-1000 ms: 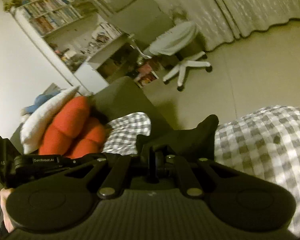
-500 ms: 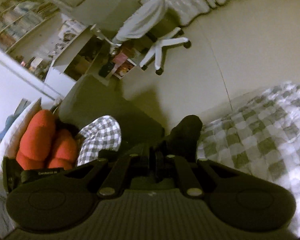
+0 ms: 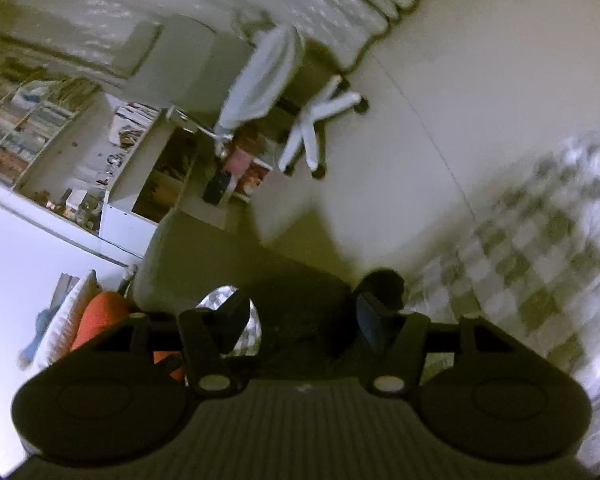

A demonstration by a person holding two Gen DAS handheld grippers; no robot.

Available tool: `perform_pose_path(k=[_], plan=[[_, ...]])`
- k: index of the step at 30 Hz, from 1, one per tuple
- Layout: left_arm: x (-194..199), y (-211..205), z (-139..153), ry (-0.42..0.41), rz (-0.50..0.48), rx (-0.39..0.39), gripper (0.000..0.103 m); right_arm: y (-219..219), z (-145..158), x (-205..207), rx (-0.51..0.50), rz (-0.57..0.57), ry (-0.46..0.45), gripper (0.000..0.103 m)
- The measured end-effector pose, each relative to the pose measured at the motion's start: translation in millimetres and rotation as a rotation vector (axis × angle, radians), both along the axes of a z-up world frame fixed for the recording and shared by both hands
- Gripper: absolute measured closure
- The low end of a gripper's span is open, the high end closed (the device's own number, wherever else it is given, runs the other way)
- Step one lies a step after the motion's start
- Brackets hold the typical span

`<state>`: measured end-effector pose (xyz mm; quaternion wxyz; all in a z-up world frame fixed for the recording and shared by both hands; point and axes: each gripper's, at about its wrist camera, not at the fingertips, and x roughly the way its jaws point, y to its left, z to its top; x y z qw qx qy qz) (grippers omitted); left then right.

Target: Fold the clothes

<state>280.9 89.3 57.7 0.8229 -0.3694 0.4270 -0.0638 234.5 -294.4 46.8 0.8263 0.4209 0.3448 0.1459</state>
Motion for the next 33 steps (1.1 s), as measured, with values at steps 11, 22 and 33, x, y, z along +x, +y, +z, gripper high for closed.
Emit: perform_pose_path(k=[11, 22, 33], plan=[[-66.2, 8.8, -7.1, -0.018, -0.031, 0.088, 0.048, 15.4, 13.4, -34.4, -0.264, 0.026, -0.079, 0.04], [-176.5, -6.6, 26.9, 0.009, -0.003, 0.196, 0.048, 27.6, 29.0, -117.4, -0.321, 0.127, 0.062, 0.04], [-252.5, -6.1, -22.7, 0.105, 0.084, 0.07, 0.042, 14.7, 1.7, -193.1, -0.148, 0.094, 0.169, 0.04]])
